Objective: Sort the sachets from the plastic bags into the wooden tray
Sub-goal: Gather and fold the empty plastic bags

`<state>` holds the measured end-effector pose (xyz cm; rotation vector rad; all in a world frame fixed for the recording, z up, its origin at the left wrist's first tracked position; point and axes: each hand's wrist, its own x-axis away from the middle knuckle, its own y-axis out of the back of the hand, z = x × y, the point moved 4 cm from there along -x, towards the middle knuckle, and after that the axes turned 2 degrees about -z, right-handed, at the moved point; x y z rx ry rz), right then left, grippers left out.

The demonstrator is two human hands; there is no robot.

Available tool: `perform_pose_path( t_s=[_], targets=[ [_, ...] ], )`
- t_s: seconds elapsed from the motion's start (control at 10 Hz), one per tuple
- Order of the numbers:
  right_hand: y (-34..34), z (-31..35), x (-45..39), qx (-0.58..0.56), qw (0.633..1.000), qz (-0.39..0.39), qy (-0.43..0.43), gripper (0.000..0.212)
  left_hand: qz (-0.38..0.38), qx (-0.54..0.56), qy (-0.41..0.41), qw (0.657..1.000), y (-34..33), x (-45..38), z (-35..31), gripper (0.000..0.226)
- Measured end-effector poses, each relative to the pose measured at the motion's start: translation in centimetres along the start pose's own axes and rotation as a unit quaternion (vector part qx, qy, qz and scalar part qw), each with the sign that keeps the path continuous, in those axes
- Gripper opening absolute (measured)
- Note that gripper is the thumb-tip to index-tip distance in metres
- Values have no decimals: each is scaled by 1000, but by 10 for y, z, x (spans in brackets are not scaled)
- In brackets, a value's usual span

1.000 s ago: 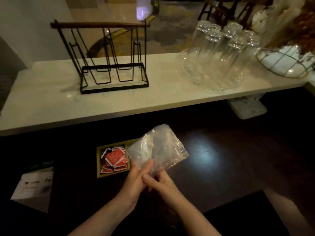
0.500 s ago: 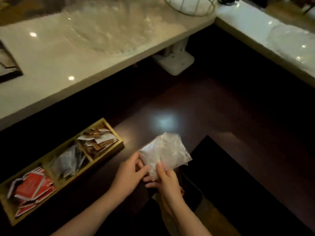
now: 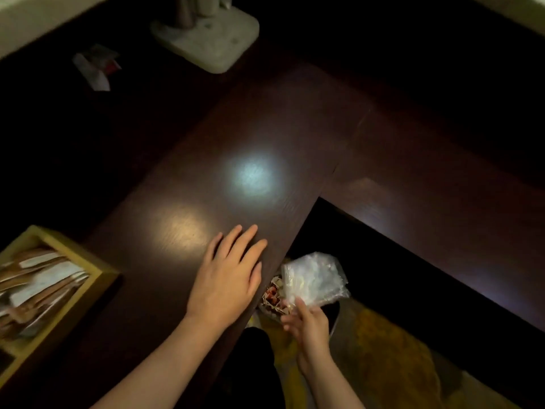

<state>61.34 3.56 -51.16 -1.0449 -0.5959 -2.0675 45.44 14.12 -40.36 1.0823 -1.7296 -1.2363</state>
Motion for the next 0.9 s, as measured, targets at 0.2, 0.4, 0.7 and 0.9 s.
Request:
perform_pose_path(
  t_s=[0.2, 0.4, 0.7, 0.9],
  targets=[
    [13, -49, -66, -33, 988, -21, -151, 18, -4, -22, -4, 1000, -2, -4, -1, 40],
    [24, -89, -120, -73, 975, -32, -207, 26, -22, -46, -14, 999, -6, -4, -1, 41],
    [60, -114, -141, -50, 970, -46, -233, 46, -51, -62, -14, 997, -6, -3, -4, 41],
    [64, 21, -82, -44, 997, -22, 66, 10, -55, -59, -18, 997, -2, -4, -6, 41]
  ],
)
